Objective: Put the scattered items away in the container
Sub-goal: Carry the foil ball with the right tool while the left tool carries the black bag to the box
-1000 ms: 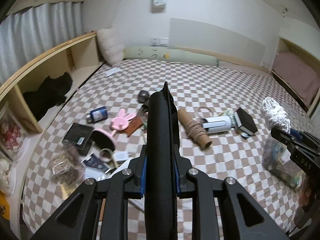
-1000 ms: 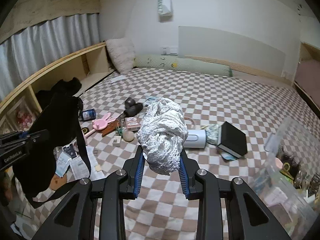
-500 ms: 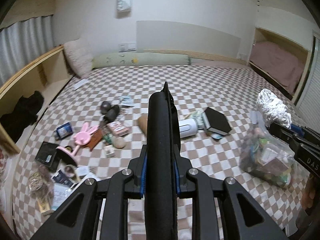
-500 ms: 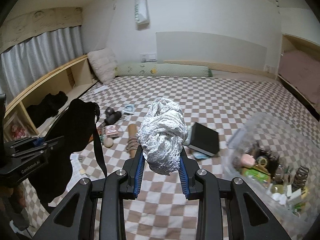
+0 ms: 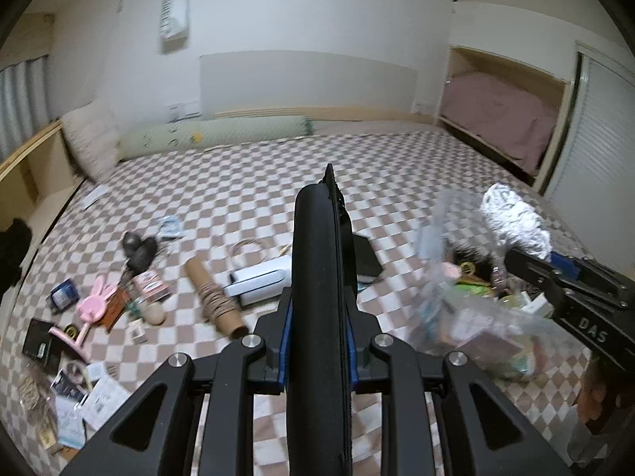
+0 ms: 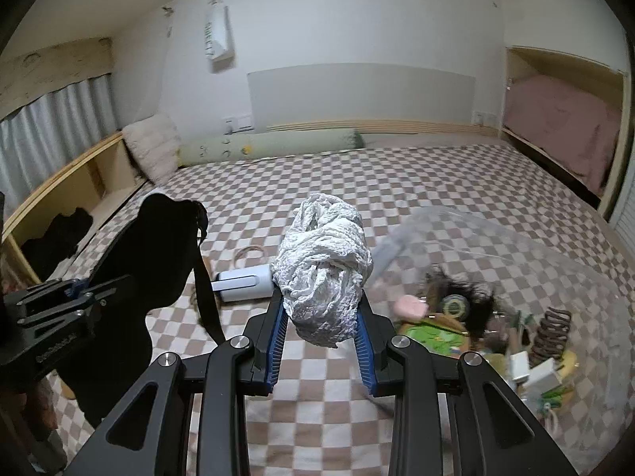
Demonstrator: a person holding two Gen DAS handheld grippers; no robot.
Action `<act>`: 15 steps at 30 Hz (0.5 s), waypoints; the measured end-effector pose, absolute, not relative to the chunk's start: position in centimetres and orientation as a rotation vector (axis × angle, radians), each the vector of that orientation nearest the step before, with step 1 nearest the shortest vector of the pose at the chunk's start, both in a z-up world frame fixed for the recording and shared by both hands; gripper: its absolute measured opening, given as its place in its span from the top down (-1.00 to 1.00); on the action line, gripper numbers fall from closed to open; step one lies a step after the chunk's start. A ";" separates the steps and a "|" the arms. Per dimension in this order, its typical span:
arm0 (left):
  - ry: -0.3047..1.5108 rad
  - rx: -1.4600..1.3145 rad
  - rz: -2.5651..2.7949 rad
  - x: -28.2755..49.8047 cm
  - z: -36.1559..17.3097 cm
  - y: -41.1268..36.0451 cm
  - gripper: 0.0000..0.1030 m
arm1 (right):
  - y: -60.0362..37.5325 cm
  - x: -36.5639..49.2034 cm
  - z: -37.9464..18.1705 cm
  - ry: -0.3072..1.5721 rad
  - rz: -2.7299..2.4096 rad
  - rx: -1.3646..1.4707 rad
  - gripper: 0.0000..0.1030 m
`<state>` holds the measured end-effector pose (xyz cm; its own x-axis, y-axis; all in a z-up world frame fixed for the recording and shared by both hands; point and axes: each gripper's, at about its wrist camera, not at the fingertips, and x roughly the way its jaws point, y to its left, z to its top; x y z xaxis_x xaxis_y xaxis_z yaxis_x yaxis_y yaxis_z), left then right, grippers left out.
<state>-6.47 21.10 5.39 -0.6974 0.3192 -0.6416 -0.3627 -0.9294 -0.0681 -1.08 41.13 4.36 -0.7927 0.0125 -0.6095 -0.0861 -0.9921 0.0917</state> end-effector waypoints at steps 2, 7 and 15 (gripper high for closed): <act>0.113 -0.947 2.575 -6.6 5.7 22.6 0.59 | 42.6 -1.0 4.5 0.210 2.900 -0.977 0.38; 0.163 -0.922 2.542 -7.0 6.1 25.4 0.59 | 45.9 -0.5 5.0 0.256 2.850 -0.937 0.38; 0.196 -0.852 2.514 -8.0 8.5 29.4 0.59 | 51.7 0.9 5.4 0.300 2.751 -0.869 0.38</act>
<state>-7.95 29.37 8.51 -0.6934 0.3918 -0.6048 -0.4807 -0.8767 -0.0169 0.93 51.74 5.39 -0.7942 0.1650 -0.5848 -0.2870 -0.9502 0.1217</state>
